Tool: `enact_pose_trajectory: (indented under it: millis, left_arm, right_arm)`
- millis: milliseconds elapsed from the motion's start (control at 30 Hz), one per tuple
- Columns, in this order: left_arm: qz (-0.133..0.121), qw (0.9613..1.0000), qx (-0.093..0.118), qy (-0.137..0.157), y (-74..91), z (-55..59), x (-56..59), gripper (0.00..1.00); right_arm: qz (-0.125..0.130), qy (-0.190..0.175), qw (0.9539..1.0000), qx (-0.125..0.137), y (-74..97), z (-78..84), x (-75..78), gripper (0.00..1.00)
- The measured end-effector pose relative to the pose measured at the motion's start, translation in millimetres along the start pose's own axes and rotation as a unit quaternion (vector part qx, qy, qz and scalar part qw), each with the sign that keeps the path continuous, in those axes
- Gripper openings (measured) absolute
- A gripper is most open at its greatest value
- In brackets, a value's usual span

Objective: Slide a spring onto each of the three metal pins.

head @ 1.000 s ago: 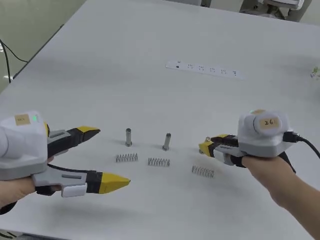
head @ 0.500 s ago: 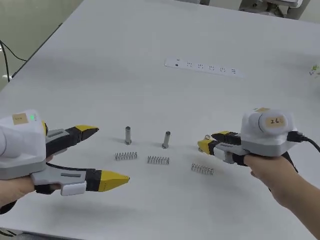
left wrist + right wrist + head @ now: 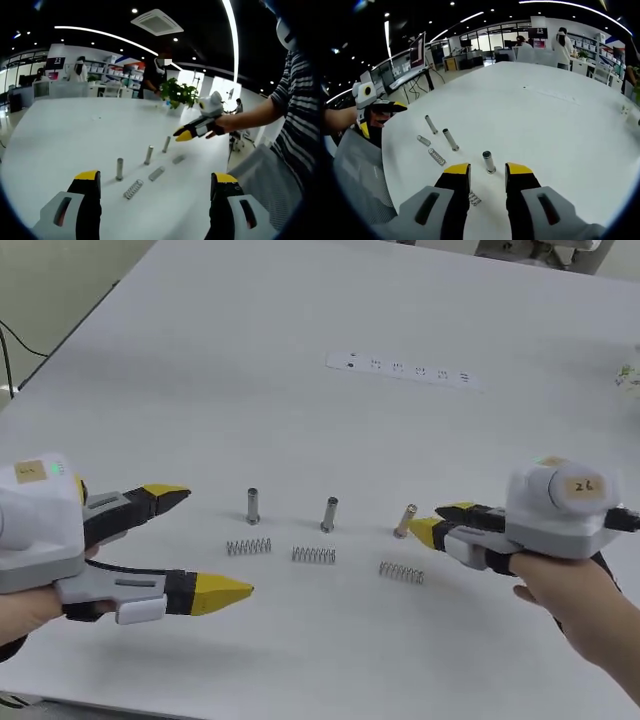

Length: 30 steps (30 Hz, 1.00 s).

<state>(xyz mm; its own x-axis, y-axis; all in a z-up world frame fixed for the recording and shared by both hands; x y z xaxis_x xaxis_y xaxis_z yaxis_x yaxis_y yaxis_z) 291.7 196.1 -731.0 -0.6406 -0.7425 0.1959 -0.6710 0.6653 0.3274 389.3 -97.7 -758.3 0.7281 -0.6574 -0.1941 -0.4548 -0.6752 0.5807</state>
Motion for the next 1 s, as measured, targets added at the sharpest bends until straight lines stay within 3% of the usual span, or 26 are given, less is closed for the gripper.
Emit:
enact_pose_trajectory:
  millis: [133,300,533,867,1000]
  left_arm:
    - [-0.001,1.0000,0.000,0.001,0.3,0.1,-0.9,0.87]
    - [-0.004,1.0000,0.001,0.002,1.2,0.5,-2.2,0.87]
    - [-0.004,1.0000,0.000,0.003,1.4,1.4,-1.4,0.87]
    - [-0.005,1.0000,-0.001,0.004,3.1,3.8,-2.1,0.87]
    - [-0.006,1.0000,-0.002,0.004,4.1,3.3,-2.0,0.87]
  right_arm:
    - [-0.009,0.003,0.9999,-0.004,3.9,5.3,-2.3,0.25]
    - [-0.022,0.035,0.9989,-0.024,6.9,13.2,-8.1,0.25]
    - [-0.047,0.109,0.9907,-0.067,3.3,22.3,-20.3,0.26]
    - [-0.064,0.147,0.9826,-0.093,-2.5,25.9,-27.7,0.26]
    - [-0.073,0.172,0.9761,-0.111,-5.1,27.1,-29.1,0.25]
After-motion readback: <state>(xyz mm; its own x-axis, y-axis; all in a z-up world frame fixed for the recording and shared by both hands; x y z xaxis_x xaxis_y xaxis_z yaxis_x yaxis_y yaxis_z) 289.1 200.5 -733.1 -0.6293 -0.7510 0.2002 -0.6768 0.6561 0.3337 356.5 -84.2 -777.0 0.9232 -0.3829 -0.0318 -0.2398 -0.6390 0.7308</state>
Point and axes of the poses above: the centre of the closed fingertips' face, and the gripper's own axes: y roughly backward along the fingers, x roughly to its right, z roughly out of its underside, the point moved 7 cm from there along y, roughly backward along the fingers, and after that the axes turned 6 degrees about -z, right-handed, at the moved point
